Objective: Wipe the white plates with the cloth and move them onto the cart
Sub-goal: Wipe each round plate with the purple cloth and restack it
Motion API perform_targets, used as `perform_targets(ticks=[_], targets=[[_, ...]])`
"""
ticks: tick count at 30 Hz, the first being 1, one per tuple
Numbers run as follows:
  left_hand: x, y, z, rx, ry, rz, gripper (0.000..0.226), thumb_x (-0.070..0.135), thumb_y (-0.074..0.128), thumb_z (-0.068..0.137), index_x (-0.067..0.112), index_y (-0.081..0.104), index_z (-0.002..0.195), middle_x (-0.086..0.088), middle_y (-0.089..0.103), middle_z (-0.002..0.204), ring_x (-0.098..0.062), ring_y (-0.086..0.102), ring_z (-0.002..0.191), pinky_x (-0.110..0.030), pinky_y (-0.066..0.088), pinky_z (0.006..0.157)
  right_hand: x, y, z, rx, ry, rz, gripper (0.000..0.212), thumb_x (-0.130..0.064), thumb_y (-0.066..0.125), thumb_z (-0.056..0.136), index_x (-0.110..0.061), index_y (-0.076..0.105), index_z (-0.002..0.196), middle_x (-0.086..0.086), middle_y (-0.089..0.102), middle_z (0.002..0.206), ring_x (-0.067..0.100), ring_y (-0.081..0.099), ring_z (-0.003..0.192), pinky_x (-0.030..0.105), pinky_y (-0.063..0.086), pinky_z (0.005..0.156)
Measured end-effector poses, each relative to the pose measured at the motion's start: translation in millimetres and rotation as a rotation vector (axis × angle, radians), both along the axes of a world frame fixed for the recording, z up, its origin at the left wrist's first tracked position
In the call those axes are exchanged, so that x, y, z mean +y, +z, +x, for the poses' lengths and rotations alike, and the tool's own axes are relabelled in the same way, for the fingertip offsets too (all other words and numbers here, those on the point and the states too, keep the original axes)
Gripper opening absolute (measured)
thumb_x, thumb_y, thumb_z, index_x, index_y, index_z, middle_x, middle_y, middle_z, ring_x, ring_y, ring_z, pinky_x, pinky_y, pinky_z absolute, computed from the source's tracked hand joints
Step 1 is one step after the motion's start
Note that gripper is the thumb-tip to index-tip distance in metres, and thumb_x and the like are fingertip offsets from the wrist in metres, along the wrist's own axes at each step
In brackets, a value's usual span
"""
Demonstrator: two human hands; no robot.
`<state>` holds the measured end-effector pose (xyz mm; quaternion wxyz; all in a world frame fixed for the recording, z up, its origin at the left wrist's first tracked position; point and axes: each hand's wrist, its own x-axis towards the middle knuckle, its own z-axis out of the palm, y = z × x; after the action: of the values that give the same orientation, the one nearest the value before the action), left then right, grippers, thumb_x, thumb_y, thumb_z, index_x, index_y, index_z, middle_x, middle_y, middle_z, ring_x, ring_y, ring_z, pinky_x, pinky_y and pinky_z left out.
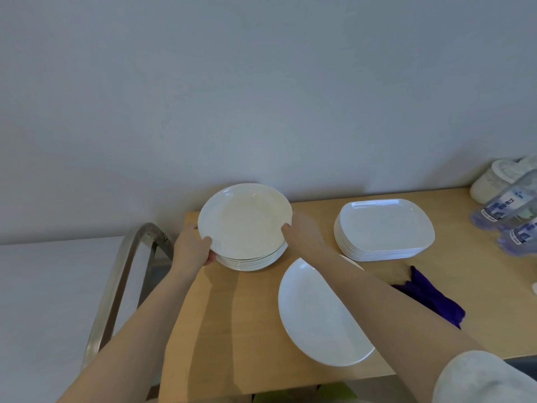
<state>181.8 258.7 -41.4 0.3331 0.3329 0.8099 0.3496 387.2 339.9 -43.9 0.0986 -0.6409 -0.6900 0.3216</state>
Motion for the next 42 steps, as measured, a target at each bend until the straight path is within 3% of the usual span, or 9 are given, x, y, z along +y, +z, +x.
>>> perform_targets(ticks=[5,11,15,19,24,28,33,38,42], targets=[[-2,1,1,0.019,-0.027,0.065,0.041,0.003,0.047,0.091,0.007,0.04,0.132,-0.021,0.062,0.104,-0.014,0.057,0.061,-0.021,0.042,0.047,-5,-4,3,0.111,-0.045,0.029,0.007,-0.013,0.044,0.093,-0.012,0.051,0.095,-0.001,0.049,0.074,0.009,0.046,0.061,0.017,0.037,0.056],[-12,15,13,-0.017,-0.056,0.221,0.039,0.011,0.047,0.092,0.021,0.036,0.129,-0.013,0.06,0.099,-0.015,0.058,0.07,-0.025,0.044,0.051,-13,6,20,0.252,-0.115,0.12,0.013,-0.013,0.043,0.093,-0.014,0.044,0.081,-0.004,0.037,0.06,0.006,0.033,0.052,0.017,0.029,0.052],[-25,26,33,-0.32,-0.088,0.317,0.048,0.013,0.049,0.093,0.046,0.031,0.122,0.0,0.047,0.126,-0.022,0.06,0.101,-0.032,0.058,0.058,-32,17,42,0.373,-0.14,0.201,0.009,-0.01,0.043,0.091,-0.01,0.049,0.085,-0.005,0.036,0.059,0.007,0.034,0.052,0.014,0.031,0.047],[-41,26,56,-0.608,-0.114,0.385,0.064,0.004,0.05,0.092,0.052,0.031,0.129,0.018,0.05,0.121,-0.017,0.064,0.099,-0.037,0.059,0.062,-56,24,66,0.425,-0.184,0.237,0.027,-0.01,0.046,0.091,-0.027,0.041,0.071,-0.009,0.028,0.052,0.004,0.033,0.048,0.012,0.033,0.049],[-58,19,87,-0.715,-0.072,0.325,0.058,0.006,0.05,0.093,0.053,0.032,0.123,0.011,0.054,0.118,-0.022,0.064,0.1,-0.036,0.059,0.062,-81,24,101,0.454,-0.2,0.198,0.008,-0.018,0.047,0.094,-0.02,0.055,0.093,-0.01,0.029,0.055,0.005,0.032,0.052,0.017,0.033,0.053],[-77,12,108,-0.761,-0.057,0.266,0.058,0.007,0.057,0.09,0.054,0.04,0.118,0.01,0.058,0.116,-0.023,0.067,0.097,-0.042,0.059,0.063,-106,17,130,0.451,-0.219,0.144,0.028,-0.018,0.046,0.097,-0.036,0.055,0.116,-0.009,0.033,0.05,0.005,0.034,0.047,0.014,0.033,0.048],[-104,-2,123,-0.803,-0.08,0.154,0.058,0.007,0.059,0.088,0.056,0.043,0.115,-0.003,0.067,0.109,-0.03,0.07,0.09,-0.043,0.059,0.061,-132,5,168,0.453,-0.33,0.045,0.022,-0.024,0.047,0.098,-0.027,0.061,0.116,0.014,0.059,0.072,0.011,0.053,0.061,0.019,0.044,0.058],[-117,-13,140,-0.814,-0.113,0.009,0.056,0.008,0.062,0.086,0.051,0.041,0.116,-0.015,0.063,0.112,-0.037,0.069,0.089,-0.044,0.059,0.063,-145,-5,183,0.374,-0.348,-0.001,0.019,-0.023,0.052,0.097,-0.03,0.054,0.114,0.017,0.065,0.088,0.029,0.062,0.082,0.042,0.051,0.074],[-115,-21,143,-0.67,-0.164,-0.041,0.051,0.014,0.059,0.091,0.044,0.033,0.123,-0.008,0.057,0.118,-0.033,0.064,0.096,-0.046,0.06,0.065,-154,-22,186,0.247,-0.323,-0.029,0.021,-0.023,0.049,0.097,-0.027,0.051,0.118,0.005,0.064,0.078,0.017,0.06,0.07,0.032,0.048,0.066]])
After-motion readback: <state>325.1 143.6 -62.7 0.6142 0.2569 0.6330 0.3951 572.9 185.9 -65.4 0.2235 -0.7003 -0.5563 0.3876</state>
